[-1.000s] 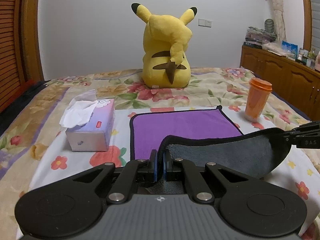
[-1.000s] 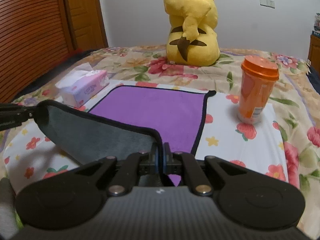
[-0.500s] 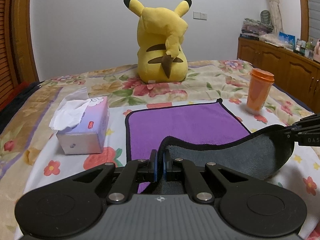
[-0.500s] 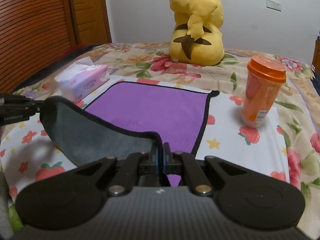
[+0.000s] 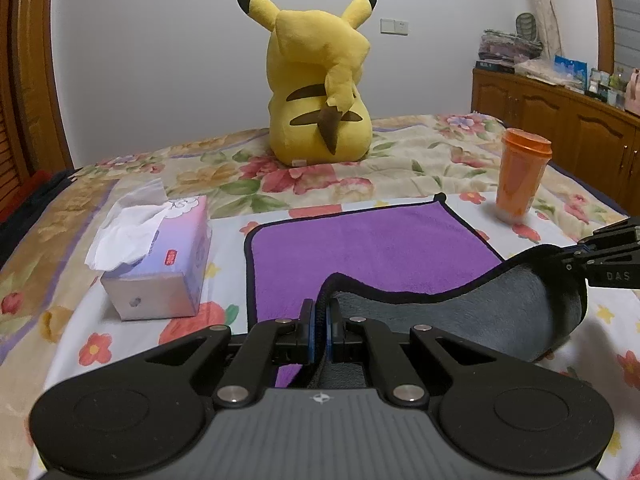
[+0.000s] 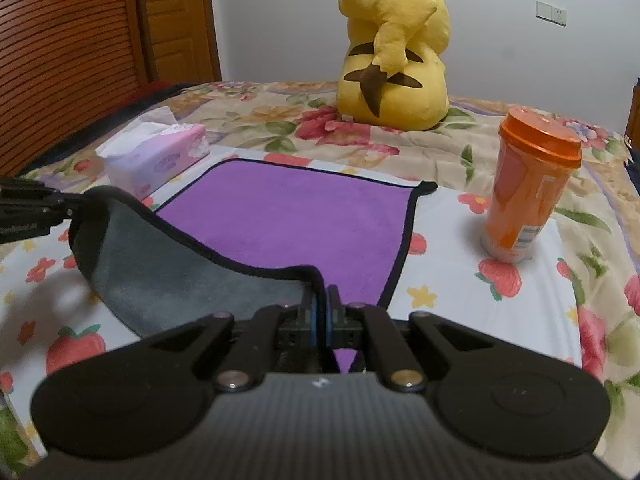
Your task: Fold towel
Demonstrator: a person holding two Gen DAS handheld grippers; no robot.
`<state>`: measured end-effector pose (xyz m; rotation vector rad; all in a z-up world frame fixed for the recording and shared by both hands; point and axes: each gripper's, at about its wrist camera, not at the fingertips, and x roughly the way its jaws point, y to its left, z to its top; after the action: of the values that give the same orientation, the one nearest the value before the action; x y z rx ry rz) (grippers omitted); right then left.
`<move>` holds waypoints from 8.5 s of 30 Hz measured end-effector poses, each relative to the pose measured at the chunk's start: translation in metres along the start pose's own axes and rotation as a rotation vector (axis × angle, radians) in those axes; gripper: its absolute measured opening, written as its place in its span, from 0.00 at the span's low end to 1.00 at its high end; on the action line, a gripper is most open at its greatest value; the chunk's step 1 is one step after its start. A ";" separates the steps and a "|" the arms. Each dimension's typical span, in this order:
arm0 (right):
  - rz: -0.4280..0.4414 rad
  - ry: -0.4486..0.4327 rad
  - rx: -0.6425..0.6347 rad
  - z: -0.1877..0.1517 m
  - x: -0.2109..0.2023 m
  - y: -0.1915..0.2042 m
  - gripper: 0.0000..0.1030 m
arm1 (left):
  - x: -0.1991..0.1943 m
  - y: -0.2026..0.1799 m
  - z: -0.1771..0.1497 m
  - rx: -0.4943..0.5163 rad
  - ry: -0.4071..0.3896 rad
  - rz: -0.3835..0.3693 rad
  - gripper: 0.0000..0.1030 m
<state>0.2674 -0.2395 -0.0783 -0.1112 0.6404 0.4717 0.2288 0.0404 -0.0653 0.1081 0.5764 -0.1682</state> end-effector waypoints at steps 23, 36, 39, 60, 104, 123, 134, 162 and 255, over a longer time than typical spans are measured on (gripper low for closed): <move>-0.022 -0.136 -0.064 0.041 0.010 -0.009 0.04 | 0.024 0.016 0.048 -0.049 -0.085 0.017 0.08; -0.056 -0.169 -0.097 0.070 0.036 -0.024 0.04 | 0.062 0.030 0.077 -0.052 -0.106 0.062 0.08; -0.067 -0.173 -0.109 0.076 0.045 -0.026 0.04 | 0.073 0.032 0.083 -0.046 -0.111 0.074 0.08; -0.095 -0.101 -0.037 0.067 0.121 -0.049 0.04 | 0.157 0.039 0.071 -0.034 -0.029 0.127 0.08; -0.102 -0.150 0.058 0.063 -0.035 -0.009 0.62 | -0.003 -0.008 0.073 0.029 -0.019 0.045 0.63; -0.123 -0.214 0.058 0.051 -0.112 0.021 1.00 | -0.100 -0.030 0.065 0.019 -0.073 0.061 1.00; -0.126 -0.231 0.073 0.042 -0.138 0.030 1.00 | -0.139 -0.046 0.064 0.000 -0.113 0.079 1.00; -0.134 -0.266 0.112 0.013 -0.196 0.060 1.00 | -0.209 -0.076 0.030 -0.052 -0.106 0.078 1.00; -0.256 -0.377 0.145 -0.065 -0.189 0.079 1.00 | -0.211 -0.082 -0.053 -0.083 -0.267 0.138 1.00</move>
<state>0.0630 -0.2589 -0.0139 0.0339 0.2826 0.1886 0.0109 -0.0053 0.0027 0.0434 0.3074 -0.0238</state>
